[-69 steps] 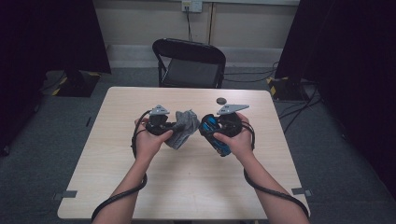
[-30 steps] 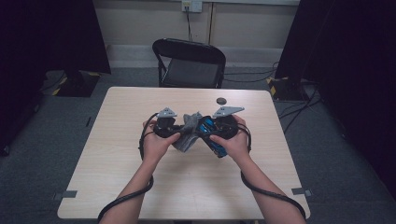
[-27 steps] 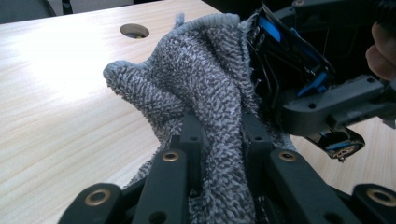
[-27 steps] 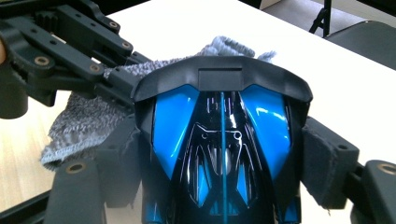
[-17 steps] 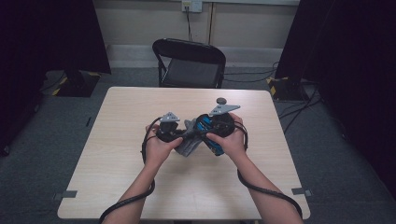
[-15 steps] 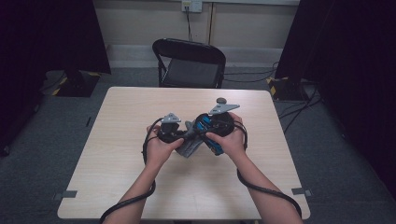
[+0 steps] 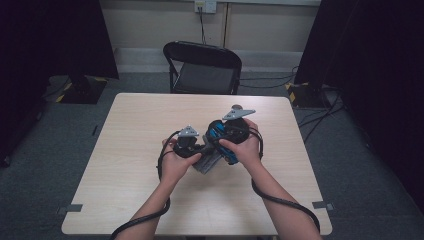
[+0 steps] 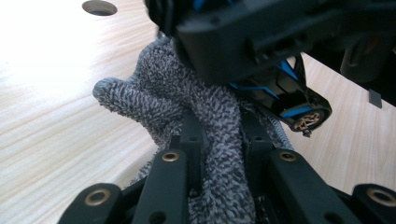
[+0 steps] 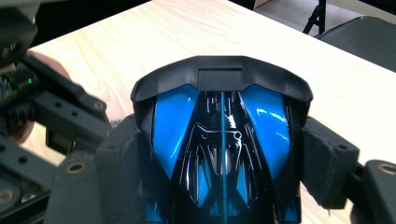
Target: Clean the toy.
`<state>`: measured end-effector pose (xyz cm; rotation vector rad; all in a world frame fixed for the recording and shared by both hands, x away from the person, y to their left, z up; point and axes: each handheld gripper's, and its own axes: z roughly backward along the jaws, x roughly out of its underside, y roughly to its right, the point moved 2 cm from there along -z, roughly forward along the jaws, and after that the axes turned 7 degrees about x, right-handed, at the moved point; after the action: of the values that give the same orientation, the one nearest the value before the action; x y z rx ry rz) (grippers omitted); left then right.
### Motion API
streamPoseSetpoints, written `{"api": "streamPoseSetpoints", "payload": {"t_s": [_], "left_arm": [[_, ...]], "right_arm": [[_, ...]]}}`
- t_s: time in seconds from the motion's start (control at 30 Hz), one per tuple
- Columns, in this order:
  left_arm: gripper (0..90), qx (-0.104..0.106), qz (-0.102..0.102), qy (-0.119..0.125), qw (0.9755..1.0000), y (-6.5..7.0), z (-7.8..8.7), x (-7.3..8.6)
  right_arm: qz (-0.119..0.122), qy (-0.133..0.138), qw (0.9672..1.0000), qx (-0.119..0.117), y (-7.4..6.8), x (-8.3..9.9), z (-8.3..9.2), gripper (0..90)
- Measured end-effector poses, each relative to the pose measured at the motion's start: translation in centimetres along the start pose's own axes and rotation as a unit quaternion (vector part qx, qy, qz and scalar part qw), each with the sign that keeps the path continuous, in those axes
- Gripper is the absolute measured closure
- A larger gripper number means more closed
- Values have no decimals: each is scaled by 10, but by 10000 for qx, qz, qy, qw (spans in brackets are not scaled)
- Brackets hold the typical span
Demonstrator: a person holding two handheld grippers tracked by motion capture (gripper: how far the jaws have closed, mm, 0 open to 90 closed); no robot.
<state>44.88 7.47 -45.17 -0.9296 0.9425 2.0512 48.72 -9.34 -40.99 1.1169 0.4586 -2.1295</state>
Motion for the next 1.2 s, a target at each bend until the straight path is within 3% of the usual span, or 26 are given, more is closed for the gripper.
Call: {"api": "streamPoseSetpoints", "payload": {"t_s": [0.23, 0.67, 1.2], "left_arm": [[753, 103, -29, -4, 9999, 5, -7, 3], [753, 341, -215, -236, 9989, 20, -25, 10], [752, 435, -327, -370, 9978, 31, -35, 12]], "right_arm": [[-76, 30, 10000, 19, 2, -4, 1, 257], [-106, 61, 9999, 64, 5, -12, 3, 257], [-201, 73, 9997, 104, 10, -14, 5, 257]]}}
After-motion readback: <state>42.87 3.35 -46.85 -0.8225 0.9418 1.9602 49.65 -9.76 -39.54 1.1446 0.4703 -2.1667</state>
